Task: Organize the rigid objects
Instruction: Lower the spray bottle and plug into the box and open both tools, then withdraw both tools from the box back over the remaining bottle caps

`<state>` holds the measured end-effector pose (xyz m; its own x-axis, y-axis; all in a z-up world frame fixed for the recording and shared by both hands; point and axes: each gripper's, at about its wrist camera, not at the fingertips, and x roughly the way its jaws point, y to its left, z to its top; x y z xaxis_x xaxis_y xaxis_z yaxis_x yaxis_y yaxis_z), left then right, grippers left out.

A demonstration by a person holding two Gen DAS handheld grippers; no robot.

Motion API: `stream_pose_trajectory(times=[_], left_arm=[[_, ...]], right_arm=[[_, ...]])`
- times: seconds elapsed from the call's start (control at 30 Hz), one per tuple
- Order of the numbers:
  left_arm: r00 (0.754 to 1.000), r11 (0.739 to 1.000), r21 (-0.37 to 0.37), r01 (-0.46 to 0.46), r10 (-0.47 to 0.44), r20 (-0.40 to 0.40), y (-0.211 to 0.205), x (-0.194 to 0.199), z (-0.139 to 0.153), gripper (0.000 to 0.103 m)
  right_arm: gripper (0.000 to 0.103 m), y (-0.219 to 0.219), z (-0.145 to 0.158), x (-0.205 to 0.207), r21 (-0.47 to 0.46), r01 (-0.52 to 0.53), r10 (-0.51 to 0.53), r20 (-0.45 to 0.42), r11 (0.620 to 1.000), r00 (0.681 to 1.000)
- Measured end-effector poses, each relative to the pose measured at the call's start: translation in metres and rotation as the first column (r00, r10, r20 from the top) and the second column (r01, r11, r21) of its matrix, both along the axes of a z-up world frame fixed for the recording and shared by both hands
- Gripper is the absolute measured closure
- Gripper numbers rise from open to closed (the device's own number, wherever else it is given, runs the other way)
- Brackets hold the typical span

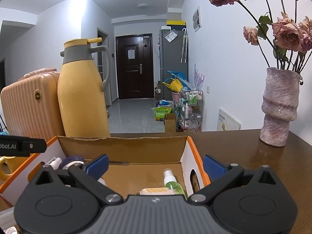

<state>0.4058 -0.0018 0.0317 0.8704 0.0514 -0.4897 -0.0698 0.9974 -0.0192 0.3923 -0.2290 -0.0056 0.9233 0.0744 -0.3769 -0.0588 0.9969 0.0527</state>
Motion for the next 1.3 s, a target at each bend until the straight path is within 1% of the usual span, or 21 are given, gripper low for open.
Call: stream_pose_trajectory(times=[0.37,0.83,1.3], left_arm=[[1.000,1.000,-0.002,-0.005,0.005,0.025,0.001,-0.017,0.004,0.000],[0.999,1.000,0.006,-0.020,0.019,0.041,0.007,-0.055,0.003,0.000],[0.999,1.000,0.015,-0.017,0.016,0.044,0.014,-0.108,-0.003,0.000]], right_arm=[[0.000,0.002,0.000,-0.014,0.004,-0.002,0.002,0.021,1.000,1.000],[0.000,0.006,0.004,-0.063,0.004,-0.012,0.012,0.077,1.000,0.997],[0.000,0.015,-0.001,-0.114,-0.001,-0.033,0.033,0.080,0.999,0.996]])
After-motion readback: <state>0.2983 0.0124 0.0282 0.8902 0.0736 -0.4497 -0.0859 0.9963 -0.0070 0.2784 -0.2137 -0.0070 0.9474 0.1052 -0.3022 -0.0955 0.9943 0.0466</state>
